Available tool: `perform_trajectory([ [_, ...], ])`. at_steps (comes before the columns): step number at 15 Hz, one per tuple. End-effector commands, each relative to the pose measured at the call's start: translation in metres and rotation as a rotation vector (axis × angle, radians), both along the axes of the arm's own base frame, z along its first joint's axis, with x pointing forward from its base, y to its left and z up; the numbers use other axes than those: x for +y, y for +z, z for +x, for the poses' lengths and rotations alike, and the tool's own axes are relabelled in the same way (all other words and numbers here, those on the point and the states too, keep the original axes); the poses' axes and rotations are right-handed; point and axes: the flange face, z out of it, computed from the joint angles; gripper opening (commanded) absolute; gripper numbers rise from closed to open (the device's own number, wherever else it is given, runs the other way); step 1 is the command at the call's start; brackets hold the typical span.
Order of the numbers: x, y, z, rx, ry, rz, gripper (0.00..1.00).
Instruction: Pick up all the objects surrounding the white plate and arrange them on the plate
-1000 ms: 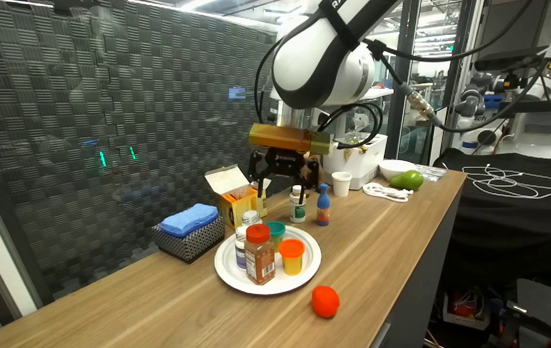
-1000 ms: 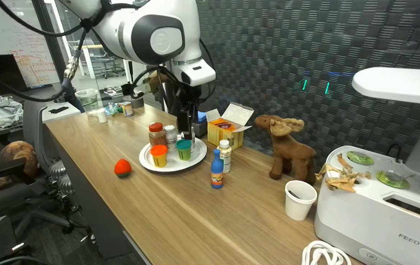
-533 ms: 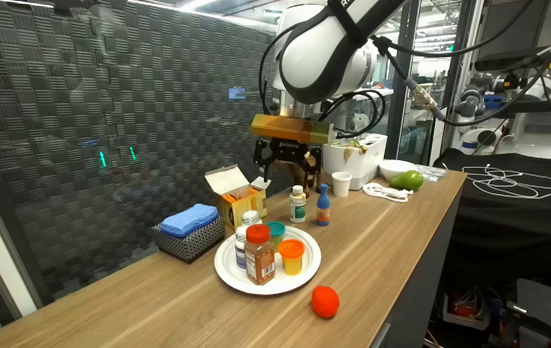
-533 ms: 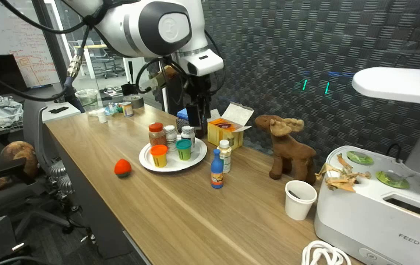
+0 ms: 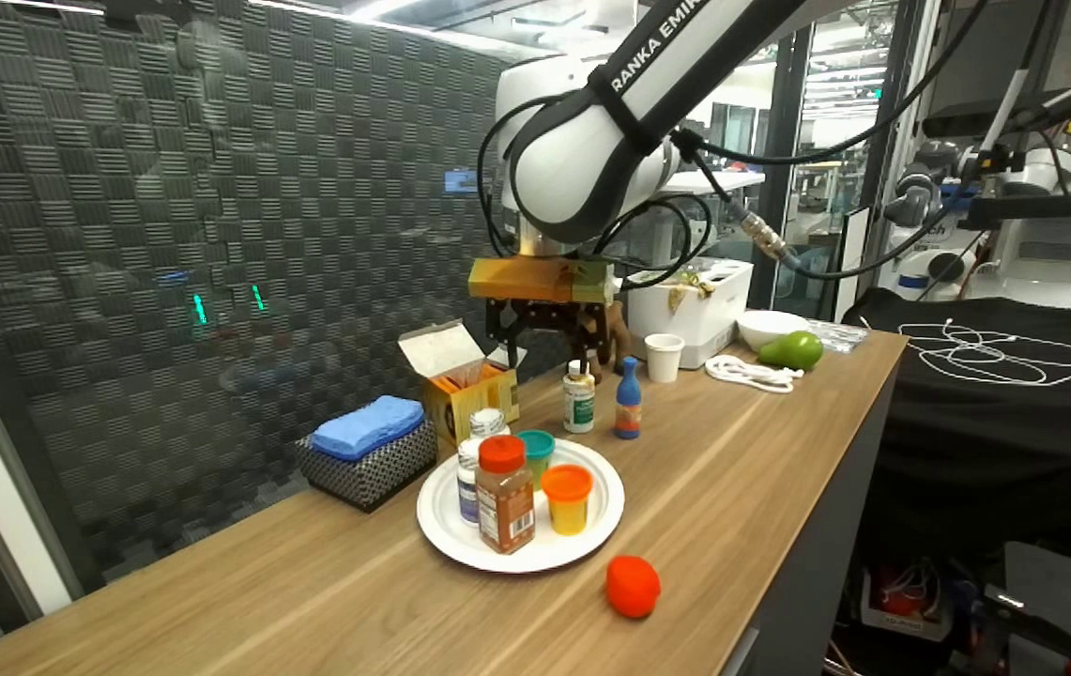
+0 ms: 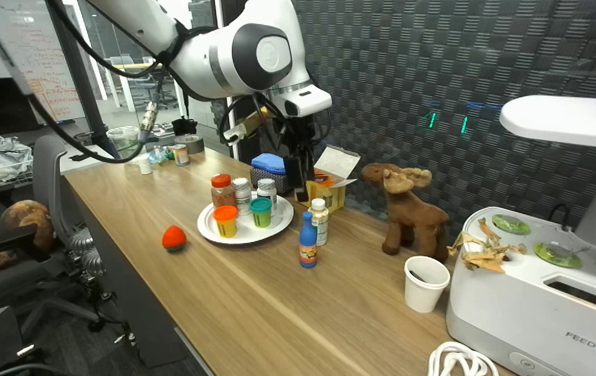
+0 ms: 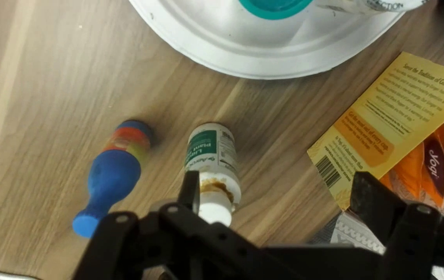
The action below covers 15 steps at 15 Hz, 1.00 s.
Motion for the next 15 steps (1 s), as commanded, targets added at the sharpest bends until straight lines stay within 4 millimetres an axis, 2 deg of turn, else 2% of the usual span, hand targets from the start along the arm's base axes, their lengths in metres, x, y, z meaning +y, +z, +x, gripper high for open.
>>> perform_trajectory([
  [1,-0.002,0.004,0.016,0.021,-0.016,-0.054,1.0],
  [7,-0.015,0.013,0.01,0.052,-0.013,-0.056,1.0],
  [12,-0.028,0.0,0.013,0.081,-0.044,-0.047,1.0],
  [13,-0.031,-0.002,0.013,0.085,-0.054,-0.043,0.75],
  [14,-0.034,-0.004,0.014,0.084,-0.061,-0.042,0.73],
  [15,-0.037,-0.003,0.015,0.078,-0.068,-0.04,0.66],
])
